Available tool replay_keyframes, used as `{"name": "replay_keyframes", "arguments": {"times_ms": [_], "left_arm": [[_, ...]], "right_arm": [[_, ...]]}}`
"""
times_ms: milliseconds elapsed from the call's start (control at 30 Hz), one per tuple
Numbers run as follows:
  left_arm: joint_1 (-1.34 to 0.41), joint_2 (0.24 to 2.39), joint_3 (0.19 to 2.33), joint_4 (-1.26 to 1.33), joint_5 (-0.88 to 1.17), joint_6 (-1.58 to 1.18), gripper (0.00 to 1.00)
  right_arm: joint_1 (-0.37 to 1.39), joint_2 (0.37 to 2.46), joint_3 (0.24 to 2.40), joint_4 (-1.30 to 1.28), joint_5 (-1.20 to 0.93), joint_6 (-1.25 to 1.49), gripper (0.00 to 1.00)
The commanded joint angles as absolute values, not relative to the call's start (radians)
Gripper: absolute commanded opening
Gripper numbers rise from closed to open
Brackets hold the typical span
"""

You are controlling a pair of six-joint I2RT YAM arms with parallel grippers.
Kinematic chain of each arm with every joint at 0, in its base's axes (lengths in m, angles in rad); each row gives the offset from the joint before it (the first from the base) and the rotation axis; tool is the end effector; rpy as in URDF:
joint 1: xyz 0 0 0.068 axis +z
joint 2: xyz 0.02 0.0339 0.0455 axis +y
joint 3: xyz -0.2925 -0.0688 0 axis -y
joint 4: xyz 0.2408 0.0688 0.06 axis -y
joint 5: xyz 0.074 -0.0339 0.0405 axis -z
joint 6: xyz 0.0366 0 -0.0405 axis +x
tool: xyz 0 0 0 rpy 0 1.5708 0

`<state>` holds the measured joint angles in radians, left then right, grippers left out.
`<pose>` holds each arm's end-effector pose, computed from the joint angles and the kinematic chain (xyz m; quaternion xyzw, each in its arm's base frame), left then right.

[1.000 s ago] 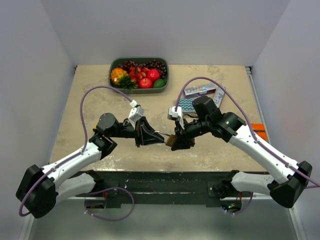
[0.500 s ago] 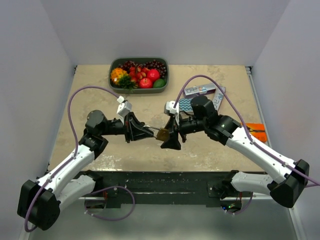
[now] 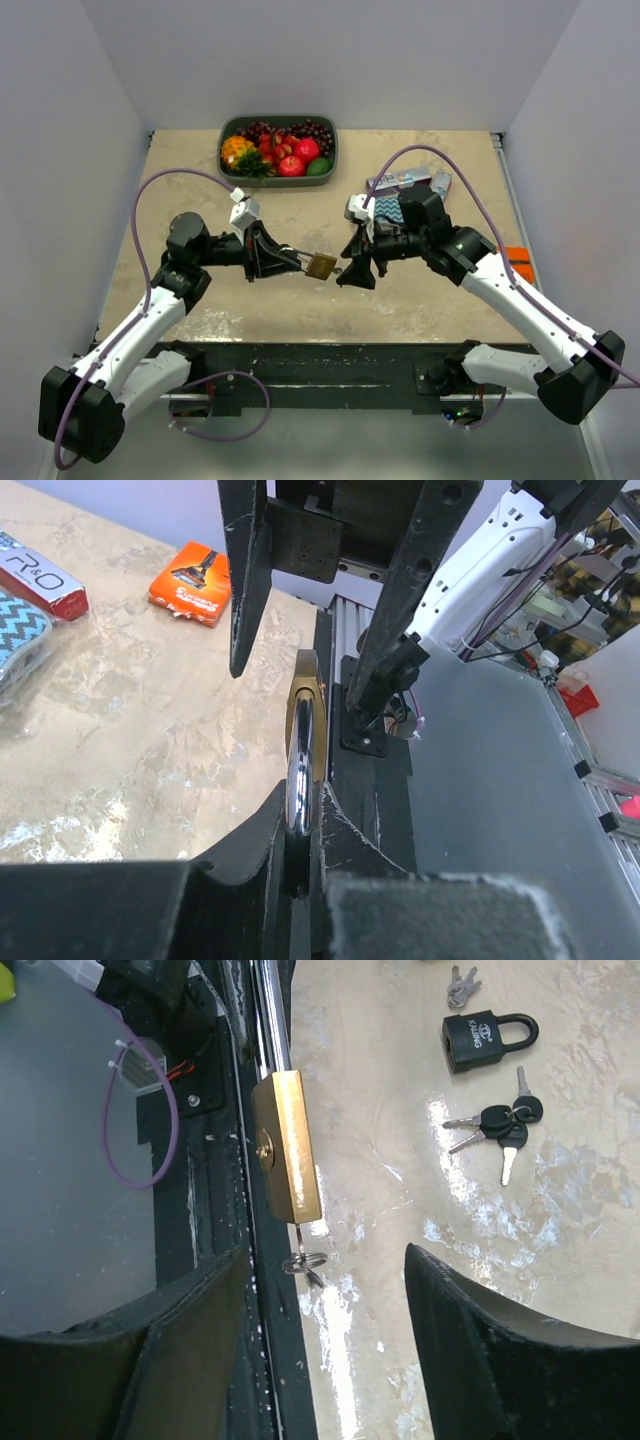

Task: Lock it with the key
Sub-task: Lock the lock.

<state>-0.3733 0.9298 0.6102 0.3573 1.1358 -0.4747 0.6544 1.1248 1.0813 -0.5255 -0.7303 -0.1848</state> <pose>0.1573 -0.0972 0.3326 0.3573 0.6037 -0.5899 0.4000 0.1615 0.1547 0.3723 -0.4904 0.6784 0.4090 0.3634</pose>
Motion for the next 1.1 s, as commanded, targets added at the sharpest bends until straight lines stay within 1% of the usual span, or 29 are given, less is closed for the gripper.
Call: {"name": "replay_keyframes", "arguments": {"times_ms": [0,133,200,233,267,333,367,433,467,633,767,933,1067], "left_arm": [[-0.368,0.920,0.652,0.465,1.167,-0.498,0.00],[-0.370,0.917,0.646,0.466,1.169,-0.505,0.00],[-0.368,0.914,0.644,0.468,1.166,-0.511,0.00],[-0.368,0.913,0.643,0.471,1.164,-0.514,0.00],[-0.368,0.914,0.643,0.471,1.163,-0.517,0.00],[-0.368,0.910,0.641,0.471,1.158,-0.523,0.00],[-0.368,0.910,0.640,0.469,1.152,-0.523,0.00],[-0.359,0.911,0.637,0.463,1.143,-0.525,0.00],[-0.353,0.914,0.631,0.471,1.138,-0.538,0.00],[-0.298,0.956,0.626,0.581,1.138,-0.601,0.00],[-0.216,1.006,0.664,0.618,1.154,-0.632,0.00],[-0.127,1.097,0.655,0.859,1.161,-0.797,0.00],[-0.097,1.127,0.670,0.897,1.178,-0.830,0.00]], "right_arm": [[0.655,1.126,1.130,-0.503,-0.775,-0.196,0.65],[0.657,1.150,1.143,-0.468,-0.798,-0.196,0.59],[0.657,1.158,1.144,-0.460,-0.807,-0.196,0.52],[0.658,1.167,1.144,-0.462,-0.807,-0.199,0.47],[0.657,1.170,1.146,-0.468,-0.810,-0.202,0.35],[0.658,1.183,1.152,-0.501,-0.813,-0.225,0.25],[0.658,1.184,1.152,-0.515,-0.821,-0.236,0.17],[0.657,1.184,1.149,-0.534,-0.822,-0.227,0.09],[0.655,1.187,1.149,-0.541,-0.824,-0.212,0.00],[0.644,1.169,1.117,-0.584,-0.805,-0.204,0.00],[0.563,1.157,1.052,-0.560,-0.848,-0.103,0.00],[0.523,1.146,1.006,-0.554,-0.871,-0.089,0.00],[0.483,1.147,0.988,-0.554,-0.868,-0.091,0.00]]}}
